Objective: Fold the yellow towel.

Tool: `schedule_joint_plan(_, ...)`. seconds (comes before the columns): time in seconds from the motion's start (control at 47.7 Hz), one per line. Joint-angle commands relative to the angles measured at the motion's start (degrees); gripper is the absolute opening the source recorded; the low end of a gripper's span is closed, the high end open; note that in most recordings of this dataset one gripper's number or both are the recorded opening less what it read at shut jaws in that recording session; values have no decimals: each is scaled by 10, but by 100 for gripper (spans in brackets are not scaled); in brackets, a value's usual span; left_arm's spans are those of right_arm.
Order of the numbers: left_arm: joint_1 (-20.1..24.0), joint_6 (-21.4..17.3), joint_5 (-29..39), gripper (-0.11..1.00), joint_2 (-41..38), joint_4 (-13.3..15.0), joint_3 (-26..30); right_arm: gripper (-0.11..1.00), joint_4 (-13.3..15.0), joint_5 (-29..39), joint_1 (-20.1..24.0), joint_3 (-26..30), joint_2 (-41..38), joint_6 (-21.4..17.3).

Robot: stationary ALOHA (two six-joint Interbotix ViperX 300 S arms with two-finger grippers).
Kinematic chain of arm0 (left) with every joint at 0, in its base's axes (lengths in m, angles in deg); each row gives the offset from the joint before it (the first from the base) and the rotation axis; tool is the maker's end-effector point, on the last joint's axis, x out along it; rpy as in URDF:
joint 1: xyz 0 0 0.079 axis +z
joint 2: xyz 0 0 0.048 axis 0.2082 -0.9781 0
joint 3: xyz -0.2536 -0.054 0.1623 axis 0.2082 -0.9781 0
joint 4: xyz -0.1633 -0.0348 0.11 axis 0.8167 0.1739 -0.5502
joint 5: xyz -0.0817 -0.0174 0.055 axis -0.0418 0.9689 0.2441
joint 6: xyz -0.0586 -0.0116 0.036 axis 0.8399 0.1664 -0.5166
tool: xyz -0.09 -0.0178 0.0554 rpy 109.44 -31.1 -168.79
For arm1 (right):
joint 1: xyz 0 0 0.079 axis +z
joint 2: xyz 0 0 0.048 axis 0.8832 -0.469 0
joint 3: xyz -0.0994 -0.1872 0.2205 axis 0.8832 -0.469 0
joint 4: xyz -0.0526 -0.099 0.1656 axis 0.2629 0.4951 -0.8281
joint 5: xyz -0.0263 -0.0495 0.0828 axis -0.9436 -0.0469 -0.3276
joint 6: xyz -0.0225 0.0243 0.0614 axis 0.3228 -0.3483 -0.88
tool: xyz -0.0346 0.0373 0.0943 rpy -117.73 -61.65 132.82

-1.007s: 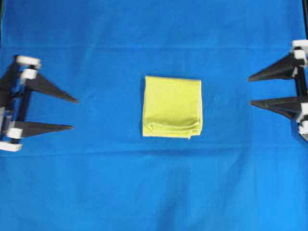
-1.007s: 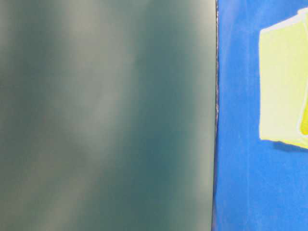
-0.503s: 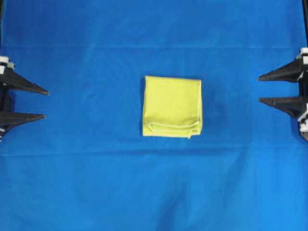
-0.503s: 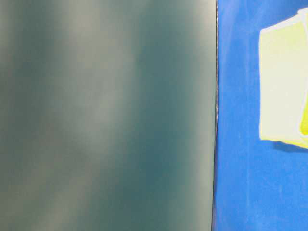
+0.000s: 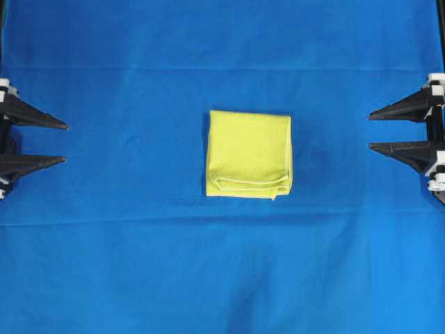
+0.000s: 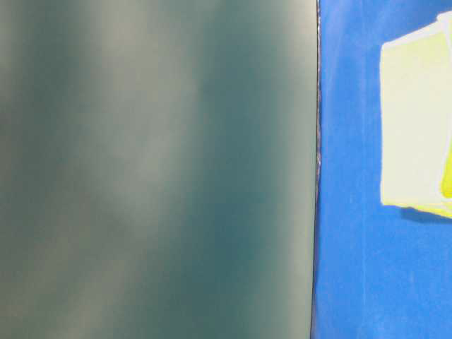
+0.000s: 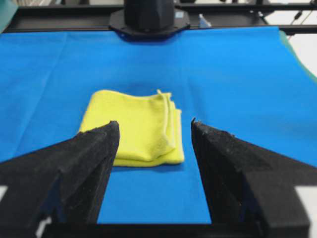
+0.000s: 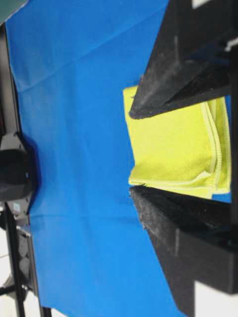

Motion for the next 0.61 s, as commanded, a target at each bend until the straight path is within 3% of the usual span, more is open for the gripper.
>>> schedule_joint_plan(0.0,3,1,-4,58,-4,0,6,60,-2,-6,0,7,-7,-1)
schedule_joint_plan(0.587,18,1,5,58,1,0,6,60,0,-4,-1,10,-4,0)
